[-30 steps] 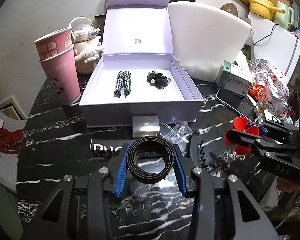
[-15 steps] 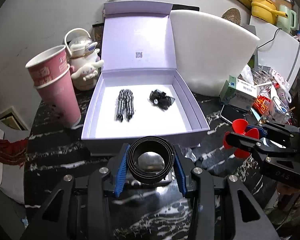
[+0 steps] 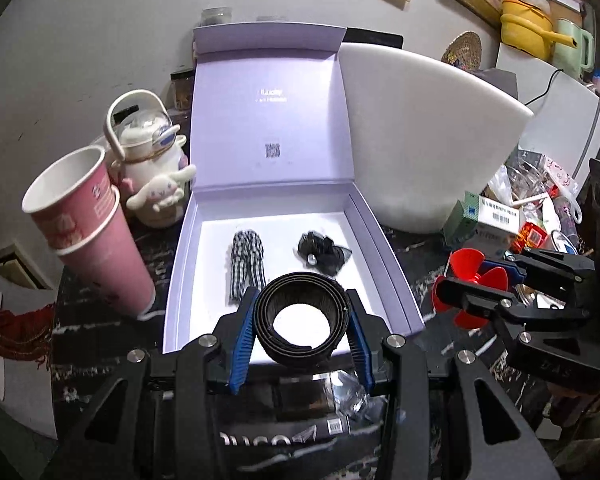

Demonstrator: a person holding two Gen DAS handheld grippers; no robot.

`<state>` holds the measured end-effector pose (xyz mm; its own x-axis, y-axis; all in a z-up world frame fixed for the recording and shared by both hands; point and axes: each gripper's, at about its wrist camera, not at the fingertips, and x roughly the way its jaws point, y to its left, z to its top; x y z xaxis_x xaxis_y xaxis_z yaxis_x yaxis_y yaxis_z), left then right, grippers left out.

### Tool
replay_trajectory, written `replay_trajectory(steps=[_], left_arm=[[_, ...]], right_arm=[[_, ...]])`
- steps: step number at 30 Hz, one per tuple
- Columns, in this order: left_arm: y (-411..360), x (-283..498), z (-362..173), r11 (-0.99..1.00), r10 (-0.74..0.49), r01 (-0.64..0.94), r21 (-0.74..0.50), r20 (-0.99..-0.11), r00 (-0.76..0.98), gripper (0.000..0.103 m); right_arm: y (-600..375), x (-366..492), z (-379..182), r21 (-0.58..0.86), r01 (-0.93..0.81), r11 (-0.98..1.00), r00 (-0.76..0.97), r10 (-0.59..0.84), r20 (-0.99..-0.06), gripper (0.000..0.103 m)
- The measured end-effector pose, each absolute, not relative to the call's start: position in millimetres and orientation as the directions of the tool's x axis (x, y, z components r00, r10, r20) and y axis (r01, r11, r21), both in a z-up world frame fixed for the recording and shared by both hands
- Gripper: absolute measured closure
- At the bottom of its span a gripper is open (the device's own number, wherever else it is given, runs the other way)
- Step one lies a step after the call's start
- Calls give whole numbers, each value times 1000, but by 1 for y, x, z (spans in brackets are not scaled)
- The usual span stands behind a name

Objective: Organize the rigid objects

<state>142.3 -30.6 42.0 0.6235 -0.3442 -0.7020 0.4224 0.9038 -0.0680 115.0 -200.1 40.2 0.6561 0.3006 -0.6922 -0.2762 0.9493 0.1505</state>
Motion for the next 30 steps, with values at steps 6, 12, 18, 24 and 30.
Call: replay_trajectory(steps=[6,12,18,24,30], left_arm=[[-33,167,49,902,-346,428,-60,-693,632,62],[-35,190,55,904,-343,425,-51,-682,646,62],[-37,207,57,903,-335,429,-32,-676,656,62],[-42,226,52,902,-340,431,-38,-677,653,62],[-48,241,44,900,-330,435,-22,-687,648,62]], right_arm=[[-201,138,47,144,-292,946,661,308,-685,73],[-201,163,52,127,-308,943,665,308,-681,73],[-204,187,54,128,-310,942,665,312,-679,73],[-202,204,56,122,-313,942,672,310,-672,73],[-199,221,50,124,-311,942,666,309,-679,73]])
